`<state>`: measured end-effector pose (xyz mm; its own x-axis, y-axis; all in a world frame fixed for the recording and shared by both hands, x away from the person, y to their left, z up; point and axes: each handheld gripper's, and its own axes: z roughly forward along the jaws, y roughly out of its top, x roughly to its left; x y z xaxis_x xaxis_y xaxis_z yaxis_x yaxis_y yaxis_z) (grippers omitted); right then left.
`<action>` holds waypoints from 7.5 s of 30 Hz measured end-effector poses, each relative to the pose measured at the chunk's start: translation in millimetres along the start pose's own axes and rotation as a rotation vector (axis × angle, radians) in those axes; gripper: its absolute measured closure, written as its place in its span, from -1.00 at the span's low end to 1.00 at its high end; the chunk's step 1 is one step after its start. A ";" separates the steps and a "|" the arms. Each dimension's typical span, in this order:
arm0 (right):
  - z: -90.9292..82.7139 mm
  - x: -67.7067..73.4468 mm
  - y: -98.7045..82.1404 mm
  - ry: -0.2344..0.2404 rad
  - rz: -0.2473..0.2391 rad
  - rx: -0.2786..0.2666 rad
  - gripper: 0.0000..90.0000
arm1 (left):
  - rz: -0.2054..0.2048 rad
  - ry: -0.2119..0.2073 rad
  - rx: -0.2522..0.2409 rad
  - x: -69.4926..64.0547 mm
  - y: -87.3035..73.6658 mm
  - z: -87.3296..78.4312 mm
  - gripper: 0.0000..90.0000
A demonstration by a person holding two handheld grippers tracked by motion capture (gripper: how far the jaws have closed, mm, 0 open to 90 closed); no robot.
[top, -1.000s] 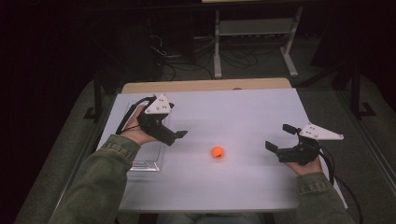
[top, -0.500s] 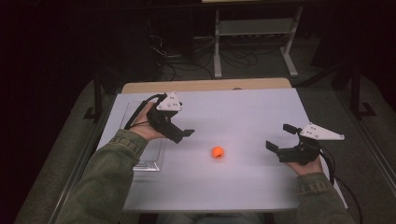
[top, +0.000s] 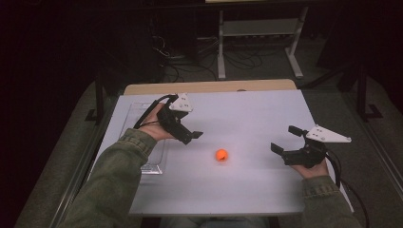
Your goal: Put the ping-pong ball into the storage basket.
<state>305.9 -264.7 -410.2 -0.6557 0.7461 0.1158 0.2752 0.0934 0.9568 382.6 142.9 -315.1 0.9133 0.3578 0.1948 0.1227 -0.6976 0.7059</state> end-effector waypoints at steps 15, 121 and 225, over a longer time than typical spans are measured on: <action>-1.1 0.3 -0.1 0.007 -0.004 -0.004 -1.00 | 0.024 -0.030 0.024 -2.6 5.5 13.6 -1.00; 2.0 3.6 -4.0 0.035 -0.019 0.027 -1.00 | 0.172 -0.268 0.295 -42.9 7.0 130.4 -1.00; 2.4 4.7 -3.9 0.045 -0.023 0.040 -1.00 | 0.216 -0.210 0.292 -43.7 35.6 7.9 0.12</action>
<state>303.4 -259.9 -414.0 -0.6928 0.7132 0.1067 0.2873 0.1372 0.9480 350.1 97.6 -303.8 0.9858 0.0704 0.1527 -0.0031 -0.9003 0.4353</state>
